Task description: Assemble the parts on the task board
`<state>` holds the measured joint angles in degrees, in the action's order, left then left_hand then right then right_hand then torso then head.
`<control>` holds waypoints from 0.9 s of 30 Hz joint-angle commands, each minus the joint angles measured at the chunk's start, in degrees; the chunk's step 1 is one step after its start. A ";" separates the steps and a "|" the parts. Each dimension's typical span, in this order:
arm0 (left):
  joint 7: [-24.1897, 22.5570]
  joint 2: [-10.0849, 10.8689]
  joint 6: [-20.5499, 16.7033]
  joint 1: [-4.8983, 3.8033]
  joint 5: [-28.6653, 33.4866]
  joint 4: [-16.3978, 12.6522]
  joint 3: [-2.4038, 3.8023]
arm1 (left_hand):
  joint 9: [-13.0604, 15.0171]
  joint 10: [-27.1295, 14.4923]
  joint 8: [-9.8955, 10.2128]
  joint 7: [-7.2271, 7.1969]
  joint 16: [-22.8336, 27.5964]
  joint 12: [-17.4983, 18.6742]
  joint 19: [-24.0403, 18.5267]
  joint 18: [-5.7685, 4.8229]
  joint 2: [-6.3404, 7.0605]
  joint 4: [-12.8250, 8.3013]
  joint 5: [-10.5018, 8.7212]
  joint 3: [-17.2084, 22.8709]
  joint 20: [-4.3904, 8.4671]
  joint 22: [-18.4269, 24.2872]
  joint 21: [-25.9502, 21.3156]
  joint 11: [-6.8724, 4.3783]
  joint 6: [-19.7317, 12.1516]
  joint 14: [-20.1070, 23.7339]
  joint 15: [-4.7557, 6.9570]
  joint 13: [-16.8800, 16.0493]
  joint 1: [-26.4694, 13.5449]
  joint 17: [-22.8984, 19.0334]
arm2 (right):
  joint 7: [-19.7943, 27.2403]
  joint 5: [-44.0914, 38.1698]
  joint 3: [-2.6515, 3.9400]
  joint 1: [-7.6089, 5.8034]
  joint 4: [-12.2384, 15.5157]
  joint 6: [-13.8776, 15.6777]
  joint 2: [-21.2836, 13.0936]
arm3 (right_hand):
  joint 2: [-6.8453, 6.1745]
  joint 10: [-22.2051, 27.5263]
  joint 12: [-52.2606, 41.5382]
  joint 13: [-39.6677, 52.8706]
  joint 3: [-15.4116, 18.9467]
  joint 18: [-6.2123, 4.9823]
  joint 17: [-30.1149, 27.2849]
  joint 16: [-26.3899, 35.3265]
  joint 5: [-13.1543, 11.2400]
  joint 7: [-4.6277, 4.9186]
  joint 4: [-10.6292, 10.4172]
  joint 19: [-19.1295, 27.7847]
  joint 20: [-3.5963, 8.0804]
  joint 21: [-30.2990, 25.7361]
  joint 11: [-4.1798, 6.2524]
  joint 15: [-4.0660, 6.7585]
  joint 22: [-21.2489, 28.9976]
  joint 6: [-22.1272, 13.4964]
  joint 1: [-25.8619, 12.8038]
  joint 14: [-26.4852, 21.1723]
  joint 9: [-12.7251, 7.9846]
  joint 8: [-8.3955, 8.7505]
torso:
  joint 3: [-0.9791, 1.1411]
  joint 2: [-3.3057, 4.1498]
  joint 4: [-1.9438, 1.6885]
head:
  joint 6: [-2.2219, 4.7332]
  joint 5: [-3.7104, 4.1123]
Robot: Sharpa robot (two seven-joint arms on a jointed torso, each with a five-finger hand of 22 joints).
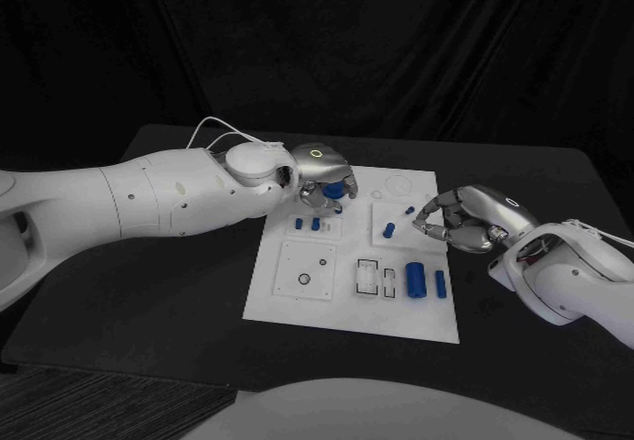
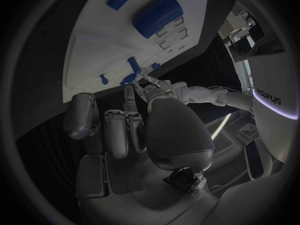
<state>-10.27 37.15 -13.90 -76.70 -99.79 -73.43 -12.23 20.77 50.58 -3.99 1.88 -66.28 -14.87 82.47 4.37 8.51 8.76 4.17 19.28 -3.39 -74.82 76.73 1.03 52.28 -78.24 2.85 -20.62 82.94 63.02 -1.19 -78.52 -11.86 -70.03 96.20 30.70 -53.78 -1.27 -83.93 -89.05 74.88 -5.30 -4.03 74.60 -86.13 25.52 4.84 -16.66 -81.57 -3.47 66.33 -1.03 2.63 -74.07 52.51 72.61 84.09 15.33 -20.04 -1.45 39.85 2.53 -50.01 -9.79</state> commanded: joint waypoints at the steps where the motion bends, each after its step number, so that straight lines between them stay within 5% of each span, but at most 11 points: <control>1: 0.21 -0.12 1.33 0.20 -0.84 -0.15 0.06 | -0.71 0.44 -0.10 -0.11 -0.17 -1.05 0.51 -1.29 0.27 0.25 -0.73 -3.00 -0.29 -11.09 -0.26 -0.24 0.12 -0.41 0.11 0.64 -1.10 -0.73 | -0.22 -0.12 0.04 0.14 0.05 0.46 -0.03 | 0.03 -6.07 -0.95 15.12 -0.72 -0.78 10.49 -0.09 1.00 0.11 0.29 0.13 0.27 0.04 0.45 0.50 -9.59 0.28 0.98 4.64 0.85 -1.16 | 0.01 -0.08 -0.03 | 0.01 0.05; 18: 0.84 -0.32 3.86 0.53 -0.84 0.20 0.06 | -1.95 0.81 0.30 -0.50 0.38 -1.40 0.18 -1.16 -0.38 1.03 -0.72 -3.96 -0.42 -10.92 -0.97 -0.18 0.28 0.31 0.04 1.23 -1.36 -2.18 | -0.56 -0.12 0.04 0.15 -0.39 -0.13 0.28 | 0.03 -6.07 -0.95 15.12 -0.77 -0.83 10.31 0.04 1.10 0.11 0.25 0.21 0.28 -0.20 0.45 0.51 -9.53 0.26 1.01 4.60 0.84 -1.14 | 0.00 -0.04 -0.13 | 0.01 -0.08; 27: 1.36 -1.05 4.58 0.81 -0.84 1.36 0.06 | -3.16 1.73 0.01 -0.24 0.71 -0.17 0.09 -1.10 -0.81 0.20 3.20 -2.61 -0.53 -10.85 -1.38 -0.37 1.46 0.70 0.03 3.37 0.40 -3.60 | -0.61 -0.12 0.04 0.15 -0.58 -0.21 0.38 | 0.03 -6.07 -0.95 15.12 -0.77 -0.83 10.31 0.04 1.10 0.11 0.25 0.21 0.28 -0.20 0.45 0.51 -9.53 0.26 1.01 4.60 0.84 -1.14 | -0.03 -0.04 -0.08 | 0.01 -0.23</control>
<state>-9.15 36.29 -10.41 -76.03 -100.39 -72.22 -12.21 18.24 52.17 -3.99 1.73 -66.21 -15.47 82.43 4.37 7.79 9.63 6.55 16.85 -3.42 -74.82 75.96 0.90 53.55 -78.20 2.86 -17.81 82.78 59.75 -1.25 -78.52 -11.85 -70.02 95.62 30.53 -53.40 -1.27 -83.93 -89.05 74.88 -5.30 -4.03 74.60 -86.13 25.52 4.84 -16.66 -81.57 -3.47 66.33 -1.03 2.62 -74.07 52.51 72.61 84.09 15.33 -20.04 -1.45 39.79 2.41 -49.99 -9.95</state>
